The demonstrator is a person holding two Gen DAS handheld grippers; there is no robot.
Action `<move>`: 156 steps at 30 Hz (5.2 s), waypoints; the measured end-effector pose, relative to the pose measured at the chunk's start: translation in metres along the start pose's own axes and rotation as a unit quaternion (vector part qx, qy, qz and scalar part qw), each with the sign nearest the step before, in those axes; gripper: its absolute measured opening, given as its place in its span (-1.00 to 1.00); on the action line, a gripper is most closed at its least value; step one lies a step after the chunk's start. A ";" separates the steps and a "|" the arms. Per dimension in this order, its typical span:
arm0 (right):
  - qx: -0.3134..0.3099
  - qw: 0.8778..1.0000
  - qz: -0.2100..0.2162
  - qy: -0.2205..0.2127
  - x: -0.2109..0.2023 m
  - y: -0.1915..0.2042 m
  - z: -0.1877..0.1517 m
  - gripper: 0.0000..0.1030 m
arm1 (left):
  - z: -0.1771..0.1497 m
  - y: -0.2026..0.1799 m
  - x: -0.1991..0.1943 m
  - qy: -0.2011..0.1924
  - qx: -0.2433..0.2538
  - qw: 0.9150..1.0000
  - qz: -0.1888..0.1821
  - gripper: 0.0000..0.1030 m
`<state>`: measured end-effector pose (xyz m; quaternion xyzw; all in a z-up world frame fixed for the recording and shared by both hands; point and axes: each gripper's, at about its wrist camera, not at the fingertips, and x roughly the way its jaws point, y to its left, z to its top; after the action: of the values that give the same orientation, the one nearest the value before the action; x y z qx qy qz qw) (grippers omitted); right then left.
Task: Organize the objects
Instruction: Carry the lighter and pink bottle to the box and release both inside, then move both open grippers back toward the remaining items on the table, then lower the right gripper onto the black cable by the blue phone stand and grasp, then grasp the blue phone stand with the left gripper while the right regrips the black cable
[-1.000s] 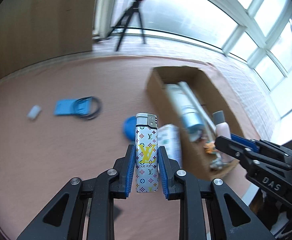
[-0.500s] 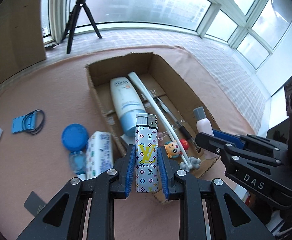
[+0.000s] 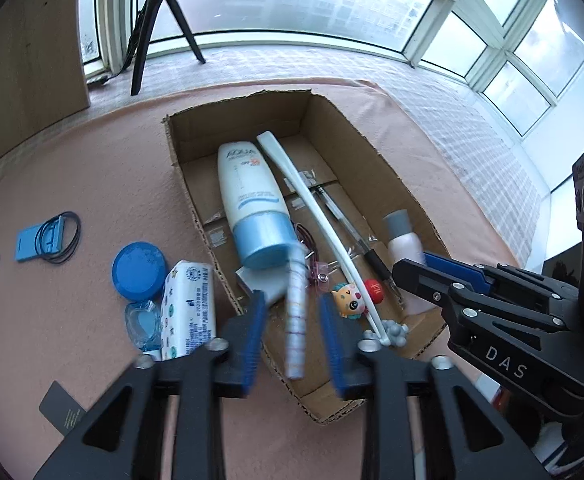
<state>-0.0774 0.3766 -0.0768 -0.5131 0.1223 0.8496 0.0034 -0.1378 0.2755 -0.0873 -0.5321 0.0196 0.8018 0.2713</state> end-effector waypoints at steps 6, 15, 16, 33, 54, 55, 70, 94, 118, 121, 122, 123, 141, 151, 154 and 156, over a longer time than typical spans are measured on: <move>-0.002 1.000 -0.005 -0.015 -0.007 0.002 0.000 -0.24 | -0.002 0.013 -0.017 -0.021 -0.003 1.000 0.011 0.04; -0.002 1.000 0.008 -0.020 -0.011 0.018 -0.001 -0.24 | -0.016 0.062 -0.041 -0.027 -0.034 0.998 0.045 0.04; -0.003 1.000 0.009 -0.020 -0.011 0.020 -0.001 -0.24 | -0.019 0.070 -0.042 -0.026 -0.039 0.998 0.050 0.04; -0.042 0.997 0.071 -0.011 -0.023 0.080 -0.014 -0.24 | -0.065 0.165 -0.058 -0.005 -0.111 0.991 0.080 0.04; -0.083 0.986 0.129 0.063 0.059 0.192 0.042 -0.24 | -0.076 0.267 -0.091 -0.027 -0.181 0.976 0.118 0.04; -0.083 0.986 0.129 0.066 0.064 0.197 0.048 -0.25 | -0.072 0.275 -0.092 -0.029 -0.186 0.975 0.119 0.04; -0.089 0.985 0.079 0.125 0.179 0.265 0.109 -0.39 | -0.002 0.349 -0.061 -0.025 -0.198 0.967 0.156 0.16; -0.147 0.968 0.104 0.176 0.180 0.276 0.060 -0.64 | 0.034 0.324 -0.027 -0.027 -0.178 0.978 0.103 0.16; -0.194 0.968 0.087 0.130 0.135 0.256 -0.008 -0.66 | 0.016 0.241 0.012 0.054 -0.075 0.987 0.128 -0.41; -0.201 0.968 0.087 0.126 0.136 0.265 -0.010 -0.94 | 0.016 0.250 0.007 0.049 -0.092 0.987 0.125 -0.48; -0.198 0.969 0.089 0.122 0.135 0.266 -0.010 -0.95 | 0.014 0.254 0.005 0.046 -0.095 0.986 0.129 -0.49; -0.193 0.969 0.092 0.122 0.135 0.268 -0.009 -0.96 | 0.013 0.257 0.004 0.045 -0.096 0.985 0.132 -0.49; -0.187 0.973 0.079 0.110 0.142 0.264 -0.007 -0.49 | -0.012 0.294 -0.018 0.036 -0.140 0.981 0.133 -0.67; -0.196 0.969 0.109 0.100 0.112 0.259 -0.019 -0.94 | -0.001 0.293 -0.017 0.030 -0.144 0.980 0.131 -0.67; -0.175 0.971 0.130 0.093 0.095 0.245 -0.018 -0.94 | 0.002 0.287 -0.021 0.029 -0.144 0.982 0.119 -0.61; -0.168 0.974 0.127 0.084 0.088 0.237 -0.017 -0.94 | 0.004 0.284 -0.022 0.027 -0.142 0.982 0.118 -0.58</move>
<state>-0.1356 0.1331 -0.1125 -0.5562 0.0415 0.8053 -0.2010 -0.2637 0.0257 -0.1395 -0.5809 -0.0247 0.8079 0.0958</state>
